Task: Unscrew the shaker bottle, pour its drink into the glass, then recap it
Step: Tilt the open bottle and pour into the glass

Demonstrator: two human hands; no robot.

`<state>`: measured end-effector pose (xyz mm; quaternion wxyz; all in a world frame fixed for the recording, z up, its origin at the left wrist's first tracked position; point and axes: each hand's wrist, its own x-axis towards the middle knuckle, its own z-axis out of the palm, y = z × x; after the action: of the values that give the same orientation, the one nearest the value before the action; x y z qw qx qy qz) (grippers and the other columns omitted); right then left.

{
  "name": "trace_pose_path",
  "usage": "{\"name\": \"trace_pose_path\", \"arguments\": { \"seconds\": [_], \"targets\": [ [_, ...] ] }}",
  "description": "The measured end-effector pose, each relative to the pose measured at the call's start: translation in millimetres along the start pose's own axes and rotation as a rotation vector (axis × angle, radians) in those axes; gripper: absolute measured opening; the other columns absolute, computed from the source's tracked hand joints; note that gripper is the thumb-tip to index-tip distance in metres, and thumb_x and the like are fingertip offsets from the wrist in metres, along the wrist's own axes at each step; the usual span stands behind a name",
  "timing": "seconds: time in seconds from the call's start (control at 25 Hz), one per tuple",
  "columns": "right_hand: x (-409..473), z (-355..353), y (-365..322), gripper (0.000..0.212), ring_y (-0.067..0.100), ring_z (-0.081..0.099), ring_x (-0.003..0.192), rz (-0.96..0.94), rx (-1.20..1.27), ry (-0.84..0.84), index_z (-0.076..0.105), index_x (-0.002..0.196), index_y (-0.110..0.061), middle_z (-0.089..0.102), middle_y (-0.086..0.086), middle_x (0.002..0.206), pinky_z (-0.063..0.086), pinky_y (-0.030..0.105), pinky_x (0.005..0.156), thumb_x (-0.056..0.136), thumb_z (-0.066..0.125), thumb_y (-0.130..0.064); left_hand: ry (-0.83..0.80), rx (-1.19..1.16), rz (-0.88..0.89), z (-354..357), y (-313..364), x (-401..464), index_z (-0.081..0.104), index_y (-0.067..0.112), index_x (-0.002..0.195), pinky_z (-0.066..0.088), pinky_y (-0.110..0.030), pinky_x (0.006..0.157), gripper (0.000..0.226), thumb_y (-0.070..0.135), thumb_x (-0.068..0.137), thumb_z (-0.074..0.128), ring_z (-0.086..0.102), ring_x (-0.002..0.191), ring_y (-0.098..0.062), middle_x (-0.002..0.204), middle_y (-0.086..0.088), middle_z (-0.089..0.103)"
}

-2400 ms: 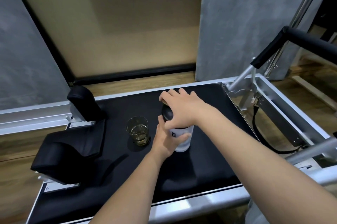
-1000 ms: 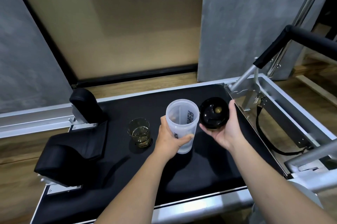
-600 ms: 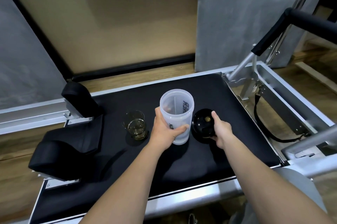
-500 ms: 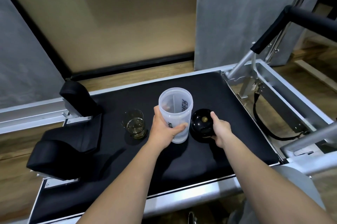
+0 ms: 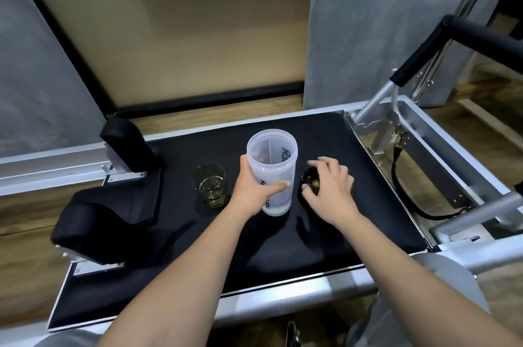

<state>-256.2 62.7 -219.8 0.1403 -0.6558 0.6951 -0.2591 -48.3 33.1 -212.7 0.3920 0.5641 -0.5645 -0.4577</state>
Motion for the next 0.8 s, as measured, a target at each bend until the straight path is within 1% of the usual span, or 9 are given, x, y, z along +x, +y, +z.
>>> {"name": "trace_pose_path", "arguments": {
  "seconds": [0.08, 0.16, 0.24, 0.32, 0.36, 0.48, 0.6, 0.68, 0.8],
  "targets": [
    [-6.5, -1.7, -16.7, 0.081, 0.023, 0.036, 0.130, -0.122, 0.141, -0.197, 0.035, 0.151, -0.030, 0.037, -0.003, 0.151, 0.028, 0.037, 0.102, 0.079, 0.068, -0.043, 0.027, -0.055, -0.018, -1.6, 6.1, -3.1, 0.046, 0.040, 0.120, 0.053, -0.011, 0.079, 0.084, 0.034, 0.057, 0.102, 0.065, 0.104, 0.012, 0.122, 0.017, 0.064],
    [-10.2, -2.0, -31.7, 0.097, 0.013, 0.039, 0.135, -0.100, 0.330, -0.334, 0.022, 0.154, -0.039, 0.036, -0.009, 0.154, 0.036, 0.035, 0.106, 0.072, 0.075, -0.049, 0.069, -0.132, -0.033, -4.0, 10.6, -9.4, 0.049, 0.030, 0.127, 0.055, -0.013, 0.081, 0.084, 0.026, 0.062, 0.101, 0.066, 0.110, 0.003, 0.125, 0.011, 0.066],
    [-12.7, 0.3, -39.7, 0.102, 0.002, 0.050, 0.132, -0.052, 0.468, -0.353, 0.022, 0.146, -0.055, 0.045, -0.021, 0.148, 0.047, 0.026, 0.102, 0.067, 0.086, -0.048, 0.081, -0.189, -0.053, -5.2, 15.9, -15.9, 0.050, 0.026, 0.128, 0.058, -0.022, 0.085, 0.082, 0.024, 0.064, 0.101, 0.067, 0.113, -0.005, 0.126, 0.007, 0.067],
    [-17.4, 5.1, -45.5, 0.100, -0.009, 0.057, 0.121, -0.030, 0.549, -0.332, 0.024, 0.129, -0.073, 0.050, -0.041, 0.131, 0.054, 0.015, 0.087, 0.062, 0.094, -0.048, 0.085, -0.230, -0.080, -9.3, 20.6, -22.2, 0.052, 0.026, 0.128, 0.059, -0.021, 0.080, 0.076, 0.023, 0.069, 0.100, 0.069, 0.110, -0.005, 0.124, 0.007, 0.069],
    [-20.4, 8.5, -46.6, 0.103, -0.012, 0.057, 0.119, -0.025, 0.574, -0.319, 0.023, 0.126, -0.076, 0.049, -0.045, 0.127, 0.055, 0.015, 0.084, 0.060, 0.096, -0.049, 0.085, -0.267, -0.096, -11.3, 23.0, -25.1, 0.053, 0.026, 0.128, 0.059, -0.019, 0.077, 0.074, 0.025, 0.070, 0.099, 0.071, 0.107, -0.004, 0.123, 0.007, 0.070],
    [-28.2, 17.2, -48.2, 0.109, -0.011, 0.057, 0.120, -0.023, 0.590, -0.291, 0.022, 0.132, -0.074, 0.049, -0.044, 0.127, 0.054, 0.025, 0.091, 0.054, 0.098, -0.061, 0.087, -0.380, -0.154, -16.8, 25.4, -34.9, 0.055, 0.024, 0.132, 0.060, -0.019, 0.077, 0.076, 0.032, 0.070, 0.097, 0.075, 0.104, -0.003, 0.124, 0.008, 0.074],
    [-30.0, 19.1, -49.8, 0.106, -0.010, 0.059, 0.112, -0.019, 0.518, -0.319, 0.023, 0.127, -0.073, 0.054, -0.035, 0.125, 0.055, 0.027, 0.085, 0.046, 0.091, -0.076, 0.088, -0.419, -0.240, -20.6, 23.0, -44.5, 0.056, 0.022, 0.134, 0.058, -0.028, 0.085, 0.074, 0.038, 0.074, 0.095, 0.072, 0.114, -0.012, 0.128, 0.005, 0.073],
    [-29.9, 20.1, -53.9, 0.107, -0.005, 0.061, 0.109, -0.033, 0.473, -0.359, 0.024, 0.129, -0.068, 0.054, -0.029, 0.125, 0.054, 0.025, 0.081, 0.046, 0.091, -0.077, 0.102, -0.428, -0.285, -25.1, 19.8, -49.4, 0.055, 0.020, 0.136, 0.057, -0.032, 0.091, 0.074, 0.041, 0.077, 0.093, 0.070, 0.117, -0.014, 0.130, 0.004, 0.073],
    [-31.0, 22.5, -58.8, 0.111, 0.002, 0.061, 0.109, -0.053, 0.438, -0.416, 0.026, 0.139, -0.055, 0.055, -0.023, 0.124, 0.053, 0.026, 0.080, 0.050, 0.092, -0.066, 0.113, -0.426, -0.324, -30.2, 13.1, -56.4, 0.054, 0.021, 0.140, 0.057, -0.044, 0.105, 0.080, 0.047, 0.074, 0.092, 0.069, 0.122, -0.019, 0.132, 0.003, 0.072]
  ]
}}
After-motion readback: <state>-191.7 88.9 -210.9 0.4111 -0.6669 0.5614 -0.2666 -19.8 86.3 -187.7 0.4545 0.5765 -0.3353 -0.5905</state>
